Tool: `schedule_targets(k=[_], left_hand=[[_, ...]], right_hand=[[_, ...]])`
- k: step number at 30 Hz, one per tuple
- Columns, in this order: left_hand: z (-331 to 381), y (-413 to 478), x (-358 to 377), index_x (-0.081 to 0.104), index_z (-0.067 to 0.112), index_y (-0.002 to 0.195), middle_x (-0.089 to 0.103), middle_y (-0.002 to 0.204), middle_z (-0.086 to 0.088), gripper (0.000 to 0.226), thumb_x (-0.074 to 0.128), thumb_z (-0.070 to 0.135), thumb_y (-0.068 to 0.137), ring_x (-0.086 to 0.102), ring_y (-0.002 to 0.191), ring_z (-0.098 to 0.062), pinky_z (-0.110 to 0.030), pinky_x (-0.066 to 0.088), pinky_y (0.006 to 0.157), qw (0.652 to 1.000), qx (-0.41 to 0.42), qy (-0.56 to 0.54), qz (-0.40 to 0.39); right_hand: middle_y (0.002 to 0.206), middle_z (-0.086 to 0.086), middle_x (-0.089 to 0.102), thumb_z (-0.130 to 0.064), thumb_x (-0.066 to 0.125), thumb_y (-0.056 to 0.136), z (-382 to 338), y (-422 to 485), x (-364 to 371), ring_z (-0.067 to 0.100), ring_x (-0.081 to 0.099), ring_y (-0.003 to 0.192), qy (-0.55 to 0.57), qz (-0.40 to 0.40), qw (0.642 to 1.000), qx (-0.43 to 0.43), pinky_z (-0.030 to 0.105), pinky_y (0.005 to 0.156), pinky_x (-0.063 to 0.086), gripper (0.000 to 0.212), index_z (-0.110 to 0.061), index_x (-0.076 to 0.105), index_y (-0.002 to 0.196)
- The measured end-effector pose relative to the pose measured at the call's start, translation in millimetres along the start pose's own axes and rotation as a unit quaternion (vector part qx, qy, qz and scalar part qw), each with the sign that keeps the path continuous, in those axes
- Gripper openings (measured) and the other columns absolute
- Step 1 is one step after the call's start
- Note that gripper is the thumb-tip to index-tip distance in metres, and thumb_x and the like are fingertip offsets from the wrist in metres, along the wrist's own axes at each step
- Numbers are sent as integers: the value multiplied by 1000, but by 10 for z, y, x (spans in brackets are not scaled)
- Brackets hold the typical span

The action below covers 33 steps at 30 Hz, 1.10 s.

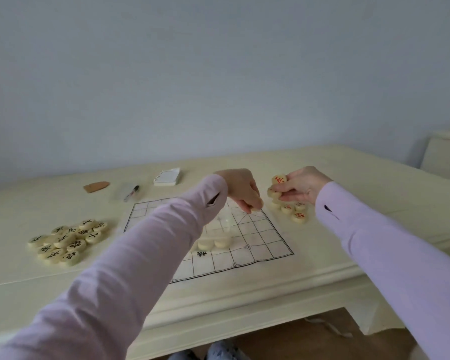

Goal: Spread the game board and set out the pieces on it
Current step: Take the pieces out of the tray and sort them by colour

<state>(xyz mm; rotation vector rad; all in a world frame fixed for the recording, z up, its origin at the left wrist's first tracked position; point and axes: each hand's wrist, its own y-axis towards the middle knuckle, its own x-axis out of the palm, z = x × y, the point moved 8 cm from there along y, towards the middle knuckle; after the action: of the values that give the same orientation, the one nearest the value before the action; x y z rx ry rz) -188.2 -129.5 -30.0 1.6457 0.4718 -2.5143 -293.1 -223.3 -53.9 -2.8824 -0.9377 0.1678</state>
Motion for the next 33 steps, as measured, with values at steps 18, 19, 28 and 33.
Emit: schedule_targets(k=[18, 19, 28, 33], left_hand=[[475, 528, 617, 66, 10, 109, 68, 78, 1, 36, 73, 28, 78, 63, 65, -7, -18, 42, 81, 999, 28, -4, -42], [464, 528, 631, 64, 11, 109, 68, 79, 1, 39, 75, 31, 77, 63, 63, -6, -17, 41, 80, 999, 24, -8, -48], [455, 561, 627, 53, 20, 89, 64, 63, 7, 28, 75, 34, 78, 54, 80, -10, -22, 33, 69, 999, -9, -13, -30], [501, 523, 678, 56, 19, 102, 61, 90, 2, 33, 74, 34, 78, 47, 91, -15, -25, 35, 74, 999, 11, -23, -38]], right_hand=[[80, 18, 67, 4, 79, 68, 500, 176, -863, 27, 67, 72, -205, 97, 969, 94, 41, 81, 58, 28, 4, 62, 90], [77, 17, 66, 2, 79, 69, 497, 168, -857, 26, 65, 68, -212, 95, 968, 96, 41, 81, 58, 25, 2, 61, 86], [80, 14, 64, -3, 80, 69, 506, 126, -749, 30, 68, 79, -280, 63, 952, 109, 44, 86, 56, 27, -2, 63, 91], [73, 11, 61, -10, 79, 74, 456, 133, -758, 27, 68, 70, -312, 89, 940, 105, 37, 81, 57, 23, -4, 58, 81]])
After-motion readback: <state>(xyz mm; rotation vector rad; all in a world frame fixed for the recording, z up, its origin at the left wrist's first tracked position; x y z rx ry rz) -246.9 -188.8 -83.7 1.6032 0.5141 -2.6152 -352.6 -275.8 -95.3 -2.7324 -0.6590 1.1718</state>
